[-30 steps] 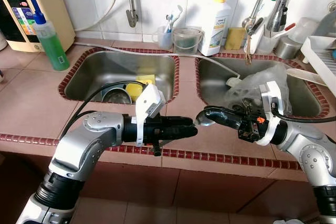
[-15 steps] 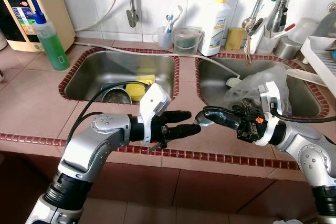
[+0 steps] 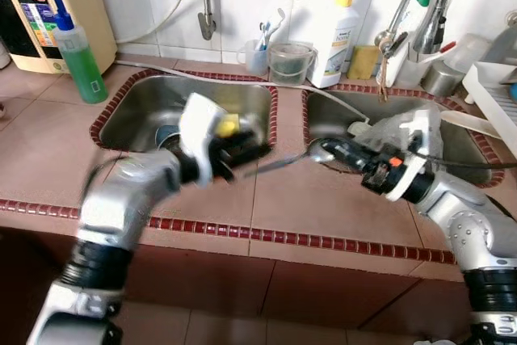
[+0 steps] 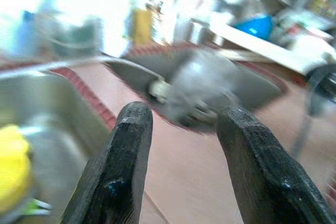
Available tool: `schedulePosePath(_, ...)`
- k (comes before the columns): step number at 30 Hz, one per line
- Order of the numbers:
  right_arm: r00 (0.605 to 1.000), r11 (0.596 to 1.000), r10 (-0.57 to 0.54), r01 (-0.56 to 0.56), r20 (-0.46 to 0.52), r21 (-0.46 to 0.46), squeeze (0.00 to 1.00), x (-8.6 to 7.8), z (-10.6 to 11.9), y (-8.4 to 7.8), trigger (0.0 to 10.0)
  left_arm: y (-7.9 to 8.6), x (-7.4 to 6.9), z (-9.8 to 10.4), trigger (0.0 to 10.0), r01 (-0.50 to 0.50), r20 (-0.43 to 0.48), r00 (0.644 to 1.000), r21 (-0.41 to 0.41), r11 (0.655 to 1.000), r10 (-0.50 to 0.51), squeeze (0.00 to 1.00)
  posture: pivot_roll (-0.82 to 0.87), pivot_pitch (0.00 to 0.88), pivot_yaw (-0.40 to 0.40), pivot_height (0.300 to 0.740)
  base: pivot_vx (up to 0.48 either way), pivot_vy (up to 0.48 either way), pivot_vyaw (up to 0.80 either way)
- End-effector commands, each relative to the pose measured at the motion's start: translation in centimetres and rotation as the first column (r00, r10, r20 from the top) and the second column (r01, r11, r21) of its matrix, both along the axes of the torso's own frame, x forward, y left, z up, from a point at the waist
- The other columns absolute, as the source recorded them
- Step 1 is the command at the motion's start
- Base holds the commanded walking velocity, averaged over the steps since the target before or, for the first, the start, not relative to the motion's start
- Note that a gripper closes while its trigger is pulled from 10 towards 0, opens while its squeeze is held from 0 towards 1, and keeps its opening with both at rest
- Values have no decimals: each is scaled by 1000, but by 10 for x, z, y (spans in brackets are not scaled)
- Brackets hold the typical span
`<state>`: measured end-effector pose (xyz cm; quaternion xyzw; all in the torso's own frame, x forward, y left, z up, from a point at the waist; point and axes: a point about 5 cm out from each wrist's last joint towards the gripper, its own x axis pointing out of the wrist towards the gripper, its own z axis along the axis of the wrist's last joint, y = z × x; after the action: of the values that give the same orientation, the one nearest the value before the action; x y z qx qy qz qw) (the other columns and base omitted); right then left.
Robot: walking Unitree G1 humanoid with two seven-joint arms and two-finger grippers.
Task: Kitchen organization
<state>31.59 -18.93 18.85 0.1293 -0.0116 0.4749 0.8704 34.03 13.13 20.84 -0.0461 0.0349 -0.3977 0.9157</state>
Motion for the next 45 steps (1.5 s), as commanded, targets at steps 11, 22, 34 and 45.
schedulePosePath(11, 980, 986, -166, 164, 113, 27, 0, 22, 20, -7, 10000, 8, 22, 13, 10000, -254, 105, 960, -75, 964, 261, 0, 52, 0, -65, 740, 0, 0, 0)
schedulePosePath(22, 847, 878, -479, 469, 231, 97, 0, 33, 30, -3, 10000, 33, 22, -16, 10000, -507, 122, 852, -56, 860, 510, 0, 58, 0, -73, 740, 0, 0, 0)
schedulePosePath(34, 556, 597, -788, 795, 264, 109, 0, 18, -14, 9, 10000, 30, -1, -41, 10000, -574, 209, 789, -86, 814, 578, 0, 85, 0, -81, 740, 0, 0, 0)
schedulePosePath(45, 544, 587, -785, 806, 296, 76, 0, 9, -29, 33, 10000, 33, -10, -46, 10000, -565, 190, 792, -129, 815, 580, 0, 96, 0, -80, 740, 0, 0, 0)
